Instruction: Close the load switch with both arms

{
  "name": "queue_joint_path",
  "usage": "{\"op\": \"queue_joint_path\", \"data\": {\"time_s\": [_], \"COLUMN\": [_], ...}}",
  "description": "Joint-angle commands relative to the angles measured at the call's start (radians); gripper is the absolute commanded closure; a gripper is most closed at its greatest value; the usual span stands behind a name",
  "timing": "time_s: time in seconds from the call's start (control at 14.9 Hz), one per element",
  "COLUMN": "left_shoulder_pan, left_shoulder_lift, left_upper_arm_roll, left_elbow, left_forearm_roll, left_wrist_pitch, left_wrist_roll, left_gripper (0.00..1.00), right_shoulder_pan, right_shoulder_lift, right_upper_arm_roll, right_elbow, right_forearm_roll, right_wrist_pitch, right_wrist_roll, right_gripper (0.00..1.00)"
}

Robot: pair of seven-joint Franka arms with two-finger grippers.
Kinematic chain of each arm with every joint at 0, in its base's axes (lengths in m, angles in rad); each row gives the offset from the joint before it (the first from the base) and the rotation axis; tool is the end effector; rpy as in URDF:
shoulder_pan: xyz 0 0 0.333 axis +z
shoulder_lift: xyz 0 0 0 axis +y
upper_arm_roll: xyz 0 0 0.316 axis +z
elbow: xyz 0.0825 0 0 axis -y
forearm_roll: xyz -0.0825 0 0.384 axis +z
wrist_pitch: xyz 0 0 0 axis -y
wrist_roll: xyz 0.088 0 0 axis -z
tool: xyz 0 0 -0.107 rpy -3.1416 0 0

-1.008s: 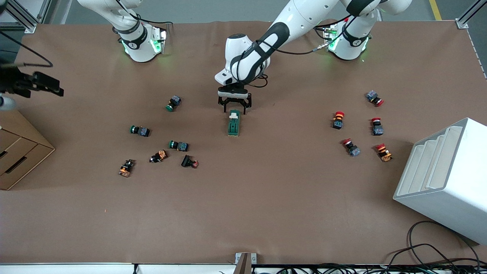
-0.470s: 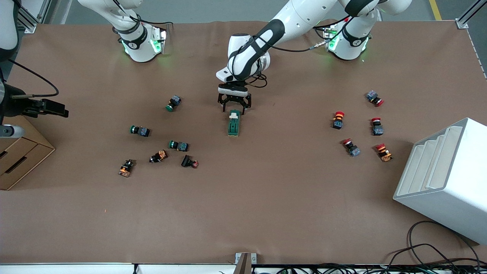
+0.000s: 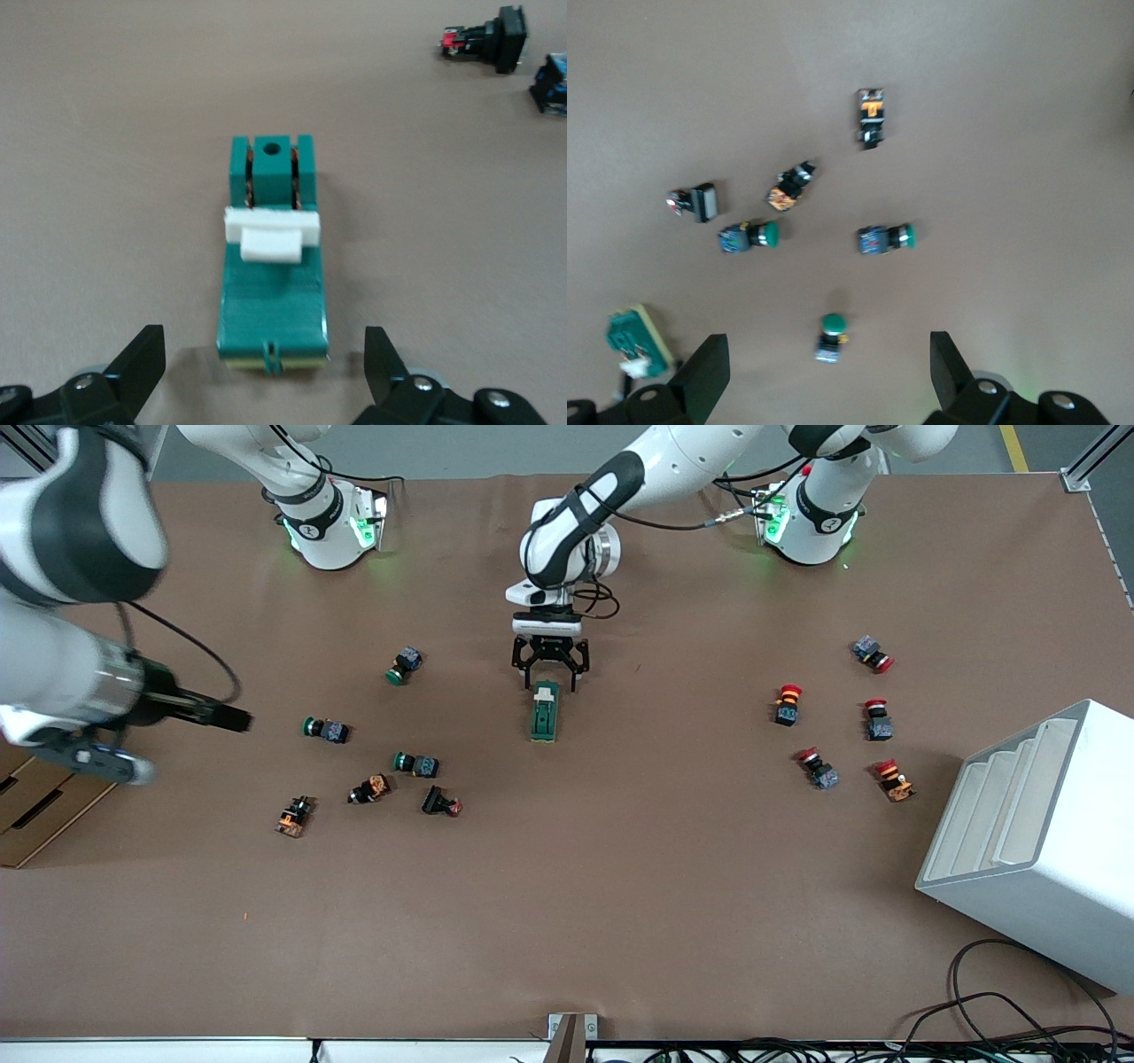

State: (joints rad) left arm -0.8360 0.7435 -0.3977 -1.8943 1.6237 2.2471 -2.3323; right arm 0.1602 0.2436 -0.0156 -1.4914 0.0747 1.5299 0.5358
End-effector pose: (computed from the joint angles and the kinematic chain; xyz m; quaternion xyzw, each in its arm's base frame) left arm 0.2303 -0.5636 0.1196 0.9209 -0.0463 0.3867 0.0164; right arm 0.6053 0.0975 0.5160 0.9747 -0.1954 -0.1082 0.0008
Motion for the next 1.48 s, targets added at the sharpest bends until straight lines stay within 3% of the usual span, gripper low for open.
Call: {"op": "queue_joint_path", "data": {"time_s": [0.0, 0.34, 0.81, 1.41], "left_shoulder_pan": [-0.035, -0.043, -0.083, -0.089], "left_shoulder_lift": [0.005, 0.028, 0.071, 0.079], "left_upper_arm_roll": [0.006, 0.014, 0.014, 0.014], "left_elbow": [-0.005, -0.008, -0.009, -0.009], "left_forearm_roll": [0.022, 0.113, 0.165, 0.165], "left_wrist_pitch": [-0.070, -0.112, -0.204, -0.216], "left_wrist_roll": [-0.042, -0.123, -0.173, -0.176], "left_gripper": [0.01, 0.01, 0.01, 0.01], "right_shoulder_pan": [0.074, 0.254, 0.498, 0.680], "right_shoulder_lift": [0.028, 0.029, 0.034, 0.187], "right_upper_arm_roll": [-0.004, -0.004, -0.004, -0.009], "right_elbow": [-0.020, -0.180, -0.434, -0.444], "right_forearm_roll": [0.043, 0.059, 0.057, 0.043], "right_wrist_pitch": [0.051, 0.251, 0.705, 0.898], "right_wrist_roll": [0.261, 0.697, 1.347, 1.676], "right_gripper": [0.00, 0.00, 0.00, 0.00]}}
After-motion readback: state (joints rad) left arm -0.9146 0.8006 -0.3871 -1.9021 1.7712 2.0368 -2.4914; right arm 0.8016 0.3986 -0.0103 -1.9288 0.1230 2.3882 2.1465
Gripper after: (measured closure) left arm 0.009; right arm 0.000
